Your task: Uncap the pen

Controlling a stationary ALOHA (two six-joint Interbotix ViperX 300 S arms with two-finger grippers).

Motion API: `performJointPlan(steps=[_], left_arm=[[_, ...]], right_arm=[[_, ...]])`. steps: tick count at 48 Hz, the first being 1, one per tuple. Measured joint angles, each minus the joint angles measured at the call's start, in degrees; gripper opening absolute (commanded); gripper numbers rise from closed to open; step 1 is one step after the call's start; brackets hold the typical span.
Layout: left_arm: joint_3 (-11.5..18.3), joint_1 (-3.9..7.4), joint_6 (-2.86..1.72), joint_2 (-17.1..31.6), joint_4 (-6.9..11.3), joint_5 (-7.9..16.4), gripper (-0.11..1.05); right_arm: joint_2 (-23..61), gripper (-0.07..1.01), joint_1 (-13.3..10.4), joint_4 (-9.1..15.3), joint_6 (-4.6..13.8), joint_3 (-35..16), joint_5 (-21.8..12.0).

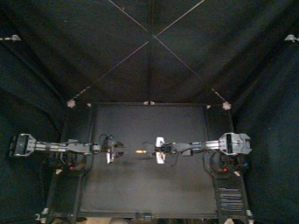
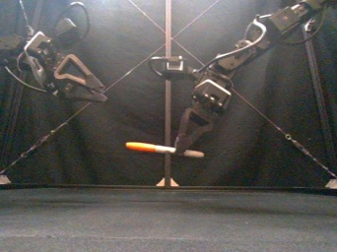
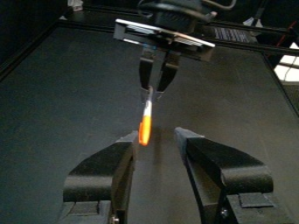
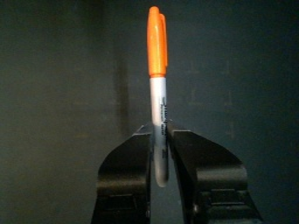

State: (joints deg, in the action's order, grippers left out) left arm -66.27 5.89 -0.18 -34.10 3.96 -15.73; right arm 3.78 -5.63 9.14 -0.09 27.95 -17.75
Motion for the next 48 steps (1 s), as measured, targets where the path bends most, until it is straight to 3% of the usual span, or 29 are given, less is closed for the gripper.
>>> performJointPlan(steps=[8, 17, 28, 48], left_arm=[[0.09, 0.0, 0.0, 0.0, 0.18, -0.09, 0.87], [0.0, -0.09, 0.0, 0.0, 0.44, -0.09, 0.96], [0.0, -0.09, 0.0, 0.0, 0.79, -0.09, 0.96], [0.09, -0.26, 0.0, 0.0, 0.79, -0.44, 0.94]], right_arm=[[-0.53, 0.51, 1.58, 1.49, -0.09, -3.08, 0.0], [-0.53, 0.51, 1.85, 3.87, 0.0, -5.45, 0.09], [-0.53, 0.5, 1.76, 5.89, 0.09, -6.86, 1.32], [-0.53, 0.5, 1.67, 7.29, 0.0, -8.17, 6.24]])
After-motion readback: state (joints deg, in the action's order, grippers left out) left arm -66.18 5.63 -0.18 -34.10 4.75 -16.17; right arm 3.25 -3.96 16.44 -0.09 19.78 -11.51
